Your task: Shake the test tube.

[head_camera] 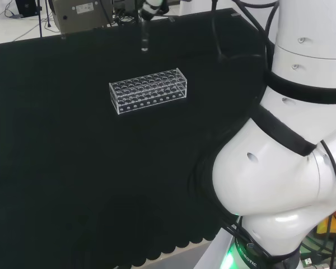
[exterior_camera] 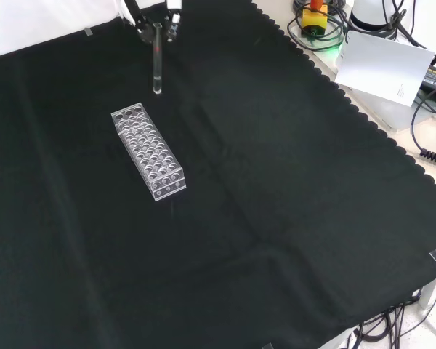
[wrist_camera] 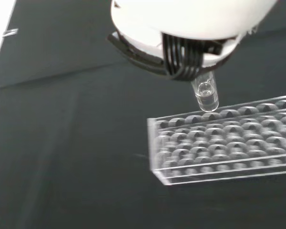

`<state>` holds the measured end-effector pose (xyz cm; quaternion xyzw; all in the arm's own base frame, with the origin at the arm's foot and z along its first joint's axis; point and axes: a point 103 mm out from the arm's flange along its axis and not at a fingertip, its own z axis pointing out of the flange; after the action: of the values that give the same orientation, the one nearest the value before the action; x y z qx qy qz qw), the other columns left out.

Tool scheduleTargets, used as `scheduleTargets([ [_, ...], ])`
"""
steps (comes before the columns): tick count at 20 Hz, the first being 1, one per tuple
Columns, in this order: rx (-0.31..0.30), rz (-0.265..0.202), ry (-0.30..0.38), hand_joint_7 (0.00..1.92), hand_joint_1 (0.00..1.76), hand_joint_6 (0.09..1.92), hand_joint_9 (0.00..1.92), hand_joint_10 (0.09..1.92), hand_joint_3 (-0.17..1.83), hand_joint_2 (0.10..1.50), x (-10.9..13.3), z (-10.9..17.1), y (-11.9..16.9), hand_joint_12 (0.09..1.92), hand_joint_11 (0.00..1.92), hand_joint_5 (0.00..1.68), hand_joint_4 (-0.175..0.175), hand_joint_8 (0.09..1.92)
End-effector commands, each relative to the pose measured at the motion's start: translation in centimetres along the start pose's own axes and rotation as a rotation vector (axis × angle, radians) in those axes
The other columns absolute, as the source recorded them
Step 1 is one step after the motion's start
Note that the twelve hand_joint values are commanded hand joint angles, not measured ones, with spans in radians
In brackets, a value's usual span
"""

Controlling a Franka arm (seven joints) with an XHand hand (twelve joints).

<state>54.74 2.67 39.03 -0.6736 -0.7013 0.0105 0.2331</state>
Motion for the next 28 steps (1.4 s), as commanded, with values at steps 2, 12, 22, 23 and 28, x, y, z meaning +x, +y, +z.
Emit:
scheduleTargets([
  [2,0.004,-0.106,0.008,1.52,1.44,0.09,1.44,0.28,0.69,0.56,5.4,0.8,1.2,0.79,1.18,1.51,-0.175,0.53],
  [12,-0.004,0.049,-0.067,1.52,1.44,0.09,1.43,0.3,0.69,0.56,-1.0,-0.5,0.3,0.79,1.18,1.51,-0.175,0.53],
  [22,-0.061,0.358,-0.142,1.52,1.44,0.09,1.43,0.3,0.7,0.56,-13.9,-4.9,-4.8,0.79,1.18,1.51,-0.175,0.54],
  [23,-0.068,0.386,-0.147,1.52,1.44,0.09,1.43,0.3,0.7,0.56,-14.8,-5.5,-5.2,0.79,1.18,1.51,-0.175,0.54],
  [28,-0.095,0.443,-0.153,1.52,1.44,0.09,1.43,0.31,0.7,0.56,-16.7,-7.1,-6.1,0.79,1.18,1.51,-0.175,0.54],
])
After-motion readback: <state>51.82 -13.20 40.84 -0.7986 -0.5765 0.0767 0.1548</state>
